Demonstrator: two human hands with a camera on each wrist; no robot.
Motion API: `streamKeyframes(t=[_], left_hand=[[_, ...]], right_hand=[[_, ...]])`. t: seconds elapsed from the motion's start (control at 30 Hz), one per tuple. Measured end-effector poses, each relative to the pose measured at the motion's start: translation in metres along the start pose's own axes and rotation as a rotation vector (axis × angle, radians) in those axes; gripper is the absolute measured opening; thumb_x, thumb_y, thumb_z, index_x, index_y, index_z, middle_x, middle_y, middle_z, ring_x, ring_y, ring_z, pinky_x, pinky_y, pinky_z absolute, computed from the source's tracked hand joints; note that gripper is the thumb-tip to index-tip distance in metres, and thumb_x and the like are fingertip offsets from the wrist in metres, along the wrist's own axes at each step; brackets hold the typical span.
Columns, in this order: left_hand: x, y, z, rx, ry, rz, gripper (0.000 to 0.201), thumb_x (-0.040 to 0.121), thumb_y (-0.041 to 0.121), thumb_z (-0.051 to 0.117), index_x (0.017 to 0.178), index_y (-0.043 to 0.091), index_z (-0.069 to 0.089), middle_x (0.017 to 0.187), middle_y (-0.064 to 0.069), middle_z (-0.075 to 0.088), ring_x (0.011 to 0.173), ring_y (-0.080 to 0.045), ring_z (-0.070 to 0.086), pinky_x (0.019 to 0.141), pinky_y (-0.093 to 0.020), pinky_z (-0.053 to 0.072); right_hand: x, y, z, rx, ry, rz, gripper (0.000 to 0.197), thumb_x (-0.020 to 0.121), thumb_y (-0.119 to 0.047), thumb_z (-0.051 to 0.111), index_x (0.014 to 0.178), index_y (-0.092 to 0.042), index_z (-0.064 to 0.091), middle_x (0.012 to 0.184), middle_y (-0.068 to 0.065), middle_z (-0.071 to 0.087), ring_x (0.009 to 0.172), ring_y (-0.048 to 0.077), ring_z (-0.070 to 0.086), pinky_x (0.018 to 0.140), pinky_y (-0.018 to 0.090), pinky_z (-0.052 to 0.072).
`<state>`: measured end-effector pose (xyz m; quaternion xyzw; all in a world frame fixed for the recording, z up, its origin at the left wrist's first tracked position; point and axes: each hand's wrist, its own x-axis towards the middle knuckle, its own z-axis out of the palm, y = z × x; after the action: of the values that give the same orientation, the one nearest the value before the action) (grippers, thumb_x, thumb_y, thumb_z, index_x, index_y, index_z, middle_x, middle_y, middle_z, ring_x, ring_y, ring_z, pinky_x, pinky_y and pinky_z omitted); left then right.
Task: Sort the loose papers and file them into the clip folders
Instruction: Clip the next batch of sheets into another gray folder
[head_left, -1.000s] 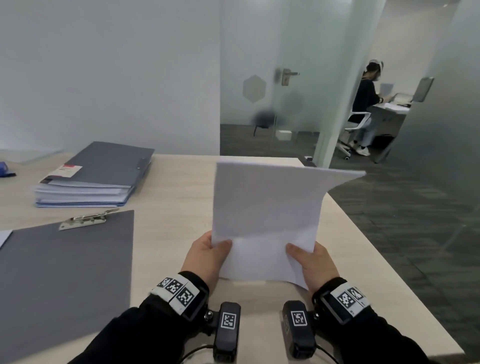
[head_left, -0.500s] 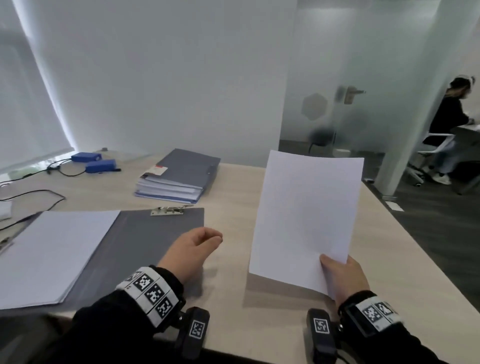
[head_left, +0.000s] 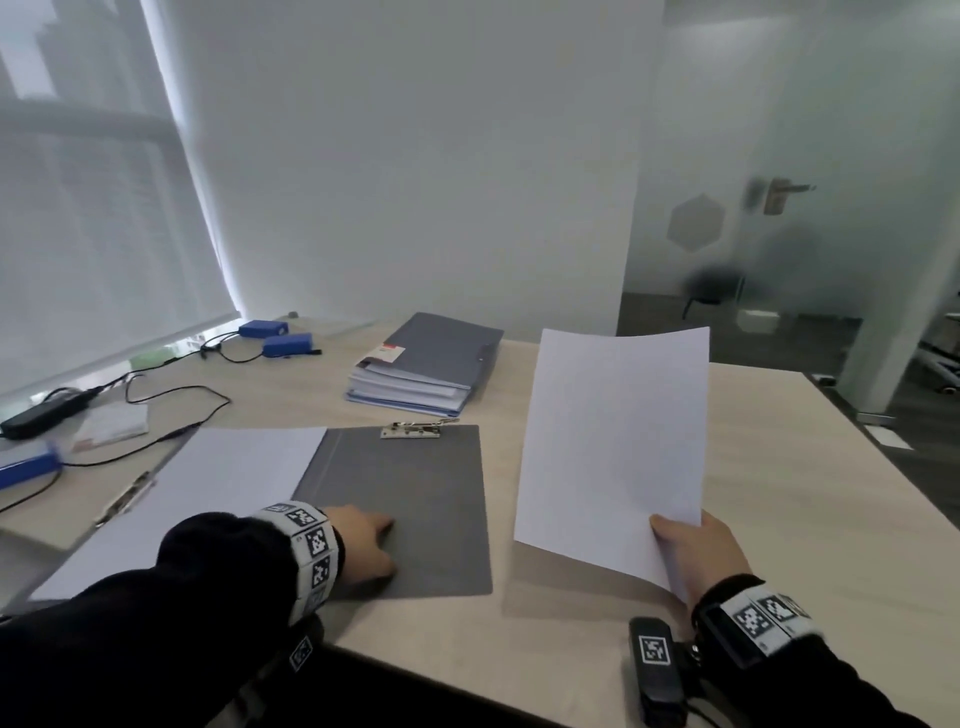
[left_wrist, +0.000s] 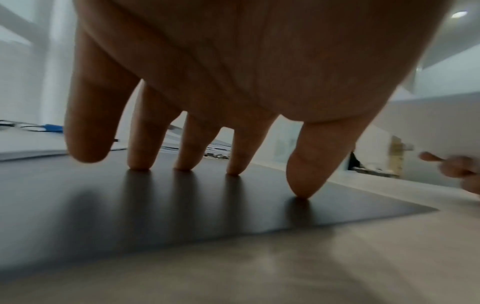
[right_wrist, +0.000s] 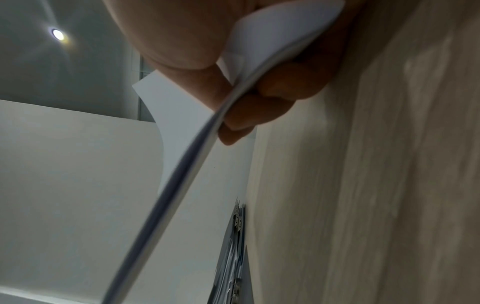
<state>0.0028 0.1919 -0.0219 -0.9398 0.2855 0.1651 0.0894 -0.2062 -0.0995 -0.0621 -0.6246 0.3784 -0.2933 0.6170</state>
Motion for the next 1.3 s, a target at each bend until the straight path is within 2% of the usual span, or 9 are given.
streamKeyframes(t=[0.13, 0.3, 0.5, 0.63, 0.83, 1.0, 1.13, 1.23, 1.3], left_hand=[[-0.012, 0.039, -0.009, 0.104, -0.031, 0.144, 0.075, 0.080, 0.061, 0.052, 0.148, 0.035, 0.033, 0.147, -0.005, 0.050, 0.131, -0.028, 0.051, 0.108, -0.034, 0.041], [-0.017, 0.096, -0.026, 0.040, -0.079, 0.336, 0.075, 0.089, 0.052, 0.058, 0.153, 0.044, 0.021, 0.147, -0.002, 0.050, 0.133, -0.025, 0.048, 0.103, -0.028, 0.038], [0.008, 0.138, -0.036, -0.067, -0.132, 0.500, 0.067, 0.088, 0.031, 0.056, 0.146, 0.051, 0.031, 0.143, 0.007, 0.052, 0.127, -0.019, 0.053, 0.106, -0.030, 0.043], [0.046, 0.127, -0.060, -0.266, 0.038, 0.433, 0.045, 0.092, 0.025, 0.055, 0.135, 0.036, 0.055, 0.139, 0.009, 0.056, 0.126, -0.012, 0.052, 0.106, -0.020, 0.038], [0.096, 0.095, -0.058, -0.842, 0.082, 0.146, 0.019, 0.094, 0.013, 0.057, 0.112, 0.015, 0.065, 0.099, -0.006, 0.064, 0.084, -0.023, 0.062, 0.066, -0.027, 0.051], [0.123, 0.089, -0.051, -0.873, 0.168, 0.100, 0.020, 0.091, 0.023, 0.065, 0.109, 0.014, 0.068, 0.097, -0.007, 0.068, 0.081, -0.021, 0.060, 0.072, -0.025, 0.048], [0.130, 0.089, -0.058, -0.593, 0.148, 0.119, 0.034, 0.095, 0.031, 0.058, 0.125, 0.016, 0.067, 0.134, -0.005, 0.061, 0.125, -0.022, 0.053, 0.103, -0.023, 0.038], [0.135, 0.089, -0.060, -0.561, 0.101, 0.107, 0.041, 0.096, 0.035, 0.056, 0.129, 0.013, 0.064, 0.136, -0.006, 0.060, 0.127, -0.023, 0.052, 0.103, -0.025, 0.040], [0.142, 0.084, -0.056, -0.593, 0.095, 0.104, 0.040, 0.095, 0.035, 0.058, 0.126, 0.011, 0.066, 0.133, -0.007, 0.062, 0.125, -0.024, 0.053, 0.102, -0.026, 0.041]], right_hand=[[-0.002, -0.003, -0.009, 0.033, -0.018, 0.052, 0.012, 0.088, 0.002, 0.060, 0.091, -0.007, 0.066, 0.086, 0.007, 0.070, 0.084, 0.029, 0.066, 0.085, 0.041, 0.051], [-0.005, -0.020, -0.033, -0.022, -0.007, 0.042, 0.014, 0.089, 0.009, 0.053, 0.086, -0.003, 0.059, 0.081, 0.009, 0.063, 0.070, 0.023, 0.057, 0.059, 0.029, 0.040], [0.016, -0.024, -0.083, -0.265, 0.031, 0.085, 0.013, 0.084, 0.009, 0.057, 0.086, -0.003, 0.061, 0.089, 0.018, 0.066, 0.073, 0.028, 0.059, 0.066, 0.032, 0.045], [0.027, -0.023, -0.102, -0.500, -0.045, 0.153, 0.026, 0.077, -0.002, 0.068, 0.102, 0.005, 0.065, 0.106, 0.020, 0.067, 0.101, 0.036, 0.062, 0.091, 0.038, 0.048], [0.033, -0.028, -0.081, -0.581, -0.214, 0.208, 0.052, 0.048, -0.018, 0.065, 0.096, 0.002, 0.068, 0.102, 0.018, 0.070, 0.098, 0.033, 0.066, 0.084, 0.032, 0.052], [0.044, -0.021, -0.058, -0.525, -0.323, 0.250, 0.060, 0.042, -0.011, 0.064, 0.100, 0.002, 0.070, 0.102, 0.022, 0.072, 0.097, 0.038, 0.068, 0.092, 0.047, 0.053], [0.048, -0.021, -0.044, -0.477, -0.369, 0.276, 0.054, 0.043, -0.005, 0.063, 0.096, -0.001, 0.068, 0.101, 0.022, 0.072, 0.097, 0.040, 0.068, 0.090, 0.048, 0.054], [0.052, -0.018, -0.034, -0.418, -0.373, 0.295, 0.057, 0.042, 0.000, 0.062, 0.099, 0.003, 0.064, 0.095, 0.022, 0.072, 0.089, 0.038, 0.067, 0.082, 0.041, 0.055], [0.057, -0.012, -0.029, -0.386, -0.370, 0.284, 0.069, 0.034, -0.003, 0.067, 0.103, 0.005, 0.063, 0.099, 0.025, 0.071, 0.094, 0.044, 0.067, 0.089, 0.050, 0.054]])
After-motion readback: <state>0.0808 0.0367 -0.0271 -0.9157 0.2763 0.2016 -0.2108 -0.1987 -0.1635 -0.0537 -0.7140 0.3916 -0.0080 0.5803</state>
